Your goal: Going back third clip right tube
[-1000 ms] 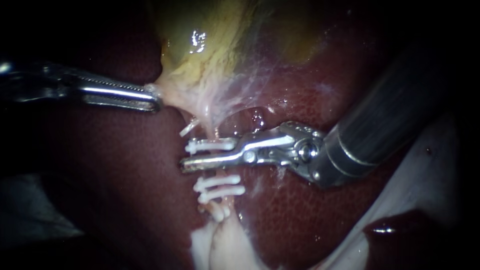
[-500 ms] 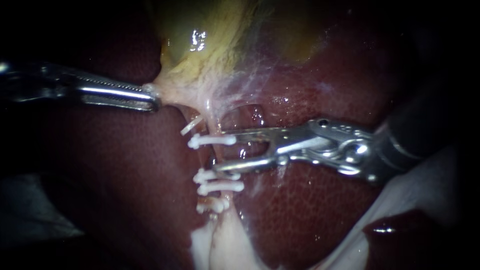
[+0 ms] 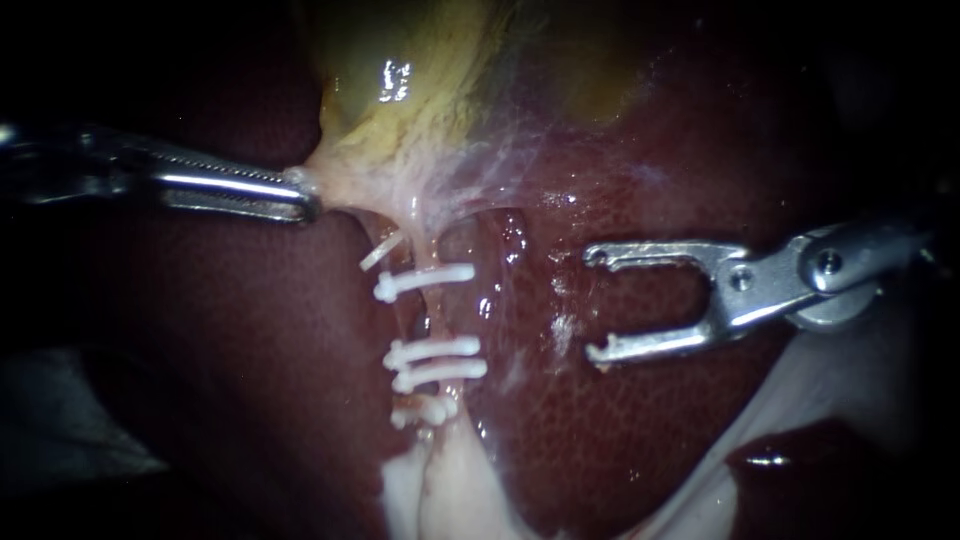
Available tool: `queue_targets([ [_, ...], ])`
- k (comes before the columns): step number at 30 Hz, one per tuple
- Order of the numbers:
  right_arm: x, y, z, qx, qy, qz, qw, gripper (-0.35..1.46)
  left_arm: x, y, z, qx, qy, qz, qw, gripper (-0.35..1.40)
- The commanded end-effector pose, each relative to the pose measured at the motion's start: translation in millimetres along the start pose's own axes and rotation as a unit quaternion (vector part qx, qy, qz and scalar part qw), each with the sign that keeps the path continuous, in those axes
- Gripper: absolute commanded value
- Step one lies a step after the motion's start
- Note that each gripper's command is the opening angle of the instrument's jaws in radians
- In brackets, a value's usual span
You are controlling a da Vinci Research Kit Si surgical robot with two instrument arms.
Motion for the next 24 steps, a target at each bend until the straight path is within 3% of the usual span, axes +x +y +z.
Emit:
queue_targets([
  [1, 0.0, 0.0, -0.1, 0.000, 0.000, 0.000, 1.0000, 0.50, -0.2, -0.1, 0.1, 0.000, 0.000, 0.000, 1.0000, -0.35],
  [17, 0.1, -0.2, -0.2, 0.001, 0.000, -0.001, 1.0000, 0.50, -2.6, -2.4, 5.2, 0.006, 0.001, 0.007, 1.0000, -0.35],
  [24, 0.1, -0.2, -0.2, 0.002, 0.000, -0.001, 1.0000, 0.50, -2.8, -2.4, 5.7, 0.005, -0.002, 0.011, 0.9999, -0.35],
])
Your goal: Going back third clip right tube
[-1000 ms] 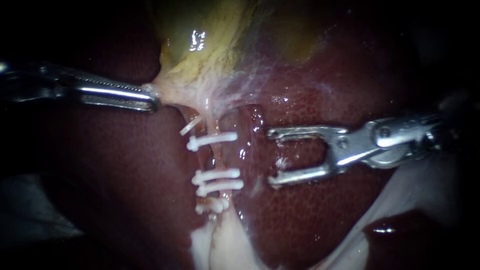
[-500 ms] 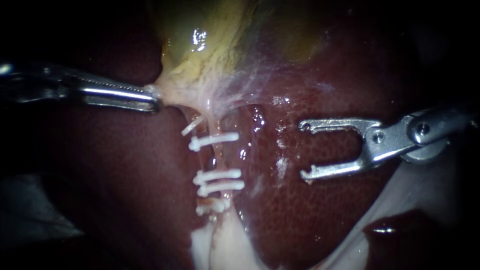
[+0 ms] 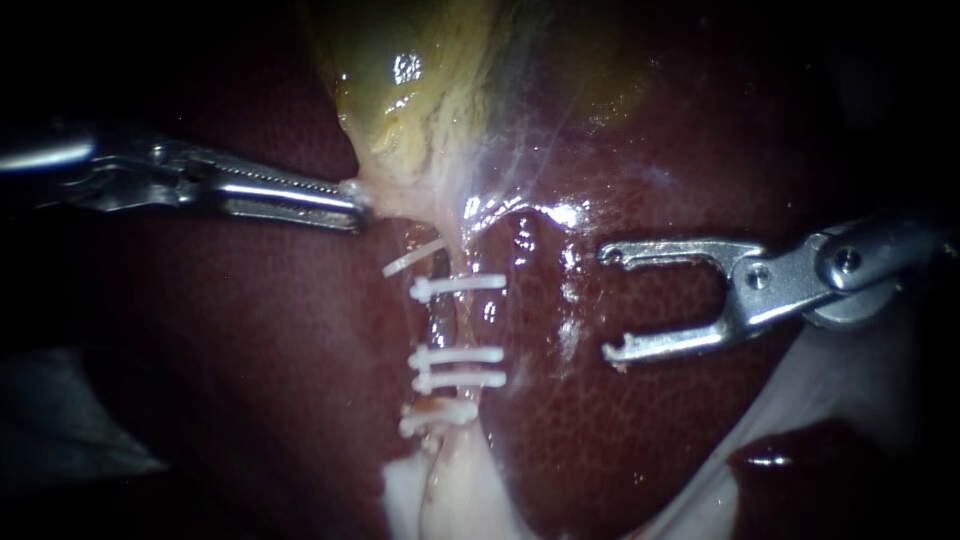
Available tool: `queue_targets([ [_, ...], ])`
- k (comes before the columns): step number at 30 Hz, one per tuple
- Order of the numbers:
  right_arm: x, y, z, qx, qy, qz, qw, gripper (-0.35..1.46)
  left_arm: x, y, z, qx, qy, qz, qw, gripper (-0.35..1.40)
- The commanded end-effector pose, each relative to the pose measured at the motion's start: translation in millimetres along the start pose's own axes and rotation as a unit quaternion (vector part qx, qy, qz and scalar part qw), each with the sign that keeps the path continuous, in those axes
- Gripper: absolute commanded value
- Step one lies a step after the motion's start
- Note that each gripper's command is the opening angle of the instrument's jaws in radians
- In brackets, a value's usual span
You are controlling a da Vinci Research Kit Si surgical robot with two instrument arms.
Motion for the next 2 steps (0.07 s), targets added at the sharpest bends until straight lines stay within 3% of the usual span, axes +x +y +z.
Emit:
queue_targets([
  [1, 0.0, 0.0, 0.0, 0.000, 0.000, 0.000, 1.0000, 0.50, 0.1, 0.0, -0.1, 0.000, 0.000, 0.000, 1.0000, -0.35],
  [2, 0.0, 0.0, 0.0, 0.000, 0.000, 0.000, 1.0000, 0.50, 0.1, 0.0, -0.1, 0.000, 0.000, 0.000, 1.0000, -0.35],
])
